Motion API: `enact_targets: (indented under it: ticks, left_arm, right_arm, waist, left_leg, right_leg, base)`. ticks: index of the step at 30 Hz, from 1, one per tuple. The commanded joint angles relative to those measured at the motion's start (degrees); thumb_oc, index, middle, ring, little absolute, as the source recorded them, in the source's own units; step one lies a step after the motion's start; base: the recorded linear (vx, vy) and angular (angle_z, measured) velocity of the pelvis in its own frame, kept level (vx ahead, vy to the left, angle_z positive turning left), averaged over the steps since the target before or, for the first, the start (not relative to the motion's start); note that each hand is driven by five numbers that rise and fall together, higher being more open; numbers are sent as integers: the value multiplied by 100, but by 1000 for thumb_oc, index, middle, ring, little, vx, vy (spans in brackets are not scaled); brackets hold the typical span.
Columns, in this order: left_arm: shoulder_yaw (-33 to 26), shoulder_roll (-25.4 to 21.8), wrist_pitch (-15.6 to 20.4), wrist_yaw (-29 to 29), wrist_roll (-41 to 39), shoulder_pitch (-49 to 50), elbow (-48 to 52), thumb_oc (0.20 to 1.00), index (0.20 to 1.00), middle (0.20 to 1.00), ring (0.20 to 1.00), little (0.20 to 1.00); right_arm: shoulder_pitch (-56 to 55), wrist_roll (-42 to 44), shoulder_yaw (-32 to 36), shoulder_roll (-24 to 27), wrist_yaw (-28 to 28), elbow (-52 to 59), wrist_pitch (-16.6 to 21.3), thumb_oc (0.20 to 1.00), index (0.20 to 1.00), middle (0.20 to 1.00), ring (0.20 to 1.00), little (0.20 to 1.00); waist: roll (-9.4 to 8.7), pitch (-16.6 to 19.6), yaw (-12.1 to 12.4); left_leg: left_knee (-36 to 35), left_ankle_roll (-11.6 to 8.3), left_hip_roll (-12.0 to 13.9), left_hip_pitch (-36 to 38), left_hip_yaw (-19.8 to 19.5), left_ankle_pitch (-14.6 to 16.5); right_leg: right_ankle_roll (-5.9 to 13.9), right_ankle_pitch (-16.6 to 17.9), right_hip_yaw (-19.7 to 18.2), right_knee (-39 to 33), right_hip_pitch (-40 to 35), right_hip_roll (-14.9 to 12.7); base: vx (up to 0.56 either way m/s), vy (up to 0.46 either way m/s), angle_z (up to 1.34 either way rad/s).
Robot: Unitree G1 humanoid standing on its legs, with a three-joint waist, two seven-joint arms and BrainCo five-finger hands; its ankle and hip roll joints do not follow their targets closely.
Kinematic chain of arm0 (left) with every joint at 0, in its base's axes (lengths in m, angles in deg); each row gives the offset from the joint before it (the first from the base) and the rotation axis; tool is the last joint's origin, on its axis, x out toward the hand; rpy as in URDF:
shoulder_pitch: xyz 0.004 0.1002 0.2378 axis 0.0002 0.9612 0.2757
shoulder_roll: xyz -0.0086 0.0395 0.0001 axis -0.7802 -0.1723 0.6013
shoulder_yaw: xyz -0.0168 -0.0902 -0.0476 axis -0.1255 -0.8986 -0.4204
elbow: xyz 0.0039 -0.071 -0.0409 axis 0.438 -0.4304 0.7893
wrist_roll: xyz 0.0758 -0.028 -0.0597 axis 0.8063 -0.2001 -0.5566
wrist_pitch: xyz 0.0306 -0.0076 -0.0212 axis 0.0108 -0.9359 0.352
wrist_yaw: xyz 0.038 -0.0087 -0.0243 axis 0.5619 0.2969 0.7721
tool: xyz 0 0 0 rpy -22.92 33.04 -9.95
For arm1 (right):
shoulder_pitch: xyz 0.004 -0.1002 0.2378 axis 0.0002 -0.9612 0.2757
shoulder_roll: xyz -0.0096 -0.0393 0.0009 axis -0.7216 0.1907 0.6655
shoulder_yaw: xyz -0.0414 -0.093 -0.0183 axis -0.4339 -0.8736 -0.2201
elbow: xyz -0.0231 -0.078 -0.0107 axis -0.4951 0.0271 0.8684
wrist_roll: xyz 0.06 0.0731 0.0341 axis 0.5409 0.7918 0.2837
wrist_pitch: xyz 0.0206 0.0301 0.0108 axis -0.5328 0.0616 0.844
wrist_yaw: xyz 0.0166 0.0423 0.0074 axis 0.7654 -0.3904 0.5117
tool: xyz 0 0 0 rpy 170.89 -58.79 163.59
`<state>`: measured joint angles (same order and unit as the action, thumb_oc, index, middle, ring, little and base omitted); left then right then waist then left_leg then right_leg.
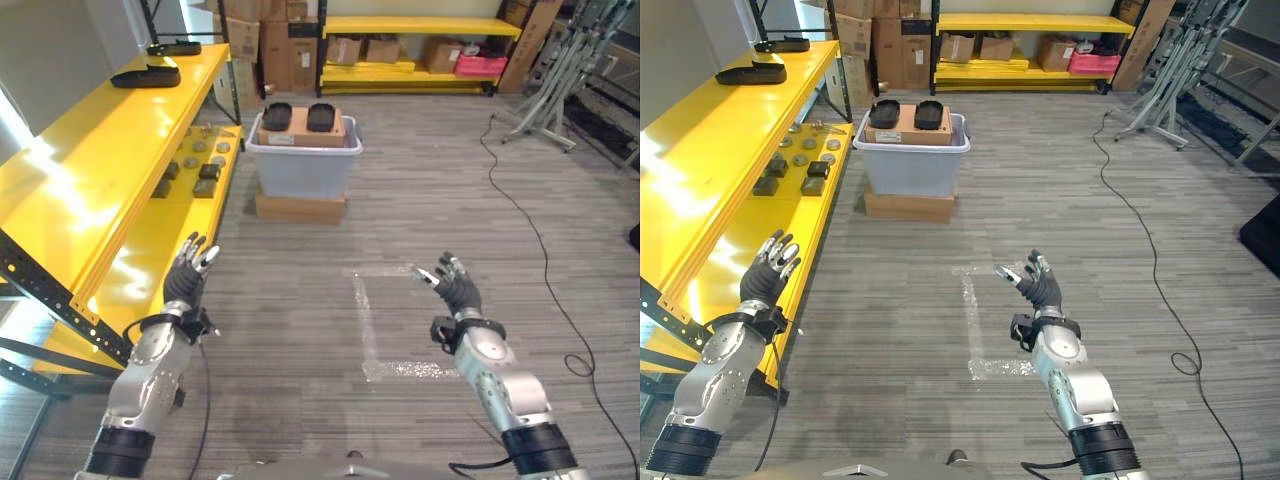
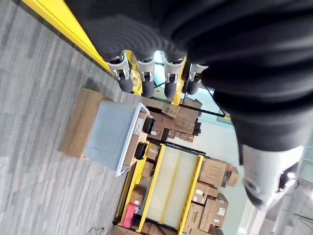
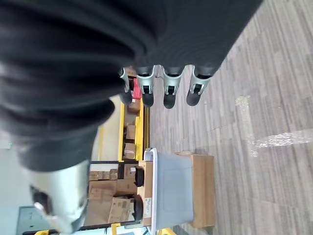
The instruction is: Move parts from the plastic box to the shelf.
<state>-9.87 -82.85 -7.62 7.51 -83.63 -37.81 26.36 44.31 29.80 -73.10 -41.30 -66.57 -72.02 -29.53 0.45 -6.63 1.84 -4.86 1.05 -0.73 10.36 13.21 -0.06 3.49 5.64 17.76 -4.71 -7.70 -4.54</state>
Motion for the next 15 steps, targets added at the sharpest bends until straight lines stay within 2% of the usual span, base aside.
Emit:
enact_targets:
  ticks: [1, 3, 6, 11, 15]
  left_arm:
    - [-139, -215, 244, 282, 220, -358, 376, 1000, 1000, 1000, 1000, 1000]
    - [-173, -243, 233, 268, 121, -326, 485, 1000, 1000, 1000, 1000, 1000]
    - [-278, -255, 111, 241, 326, -214, 729, 1000, 1000, 1000, 1000, 1000]
    - [-436, -304, 51, 120, 42, 140, 935, 1000, 1000, 1000, 1000, 1000]
    - [-443, -328, 186, 5, 59, 232, 1000, 1000, 1000, 1000, 1000, 1000]
  right_arm:
    - [505, -170, 142, -24, 227, 637, 720, 1000, 1000, 1000, 1000, 1000]
    - [488, -243, 195, -45, 190, 822, 790, 1000, 1000, 1000, 1000, 1000]
    - [373, 74, 208, -134, 255, 1042, 492, 1000, 1000, 1000, 1000, 1000]
    - [-57, -56, 252, -156, -153, 1186, 602, 1000, 1000, 1000, 1000, 1000]
    - [-103, 21, 157, -139, -102, 1131, 665, 1000, 1000, 1000, 1000, 1000]
  waist:
    - [-22, 108, 181]
    - [-18, 112, 188]
    - [8, 107, 193]
    - [7, 100, 193]
    - [-5, 80, 228]
  left_leg:
    - [65, -92, 154, -41, 516, 254]
    - [75, -103, 151, -59, 523, 266]
    - [57, -109, 134, -60, 553, 266]
    - [39, -113, 92, -105, 565, 268]
    - [56, -96, 46, -137, 525, 278]
  right_leg:
    - [490, -495, 272, 135, -163, -197]
    - [508, -505, 287, 143, -151, -197]
    - [529, -497, 315, 134, -144, -209]
    - [559, -498, 350, 158, -86, -231]
    - [565, -508, 364, 186, -68, -247]
  base:
    - [0, 0, 0]
    - [0, 0, 0]
    - [-2, 21, -2]
    - [2, 38, -1]
    - [18, 56, -2]
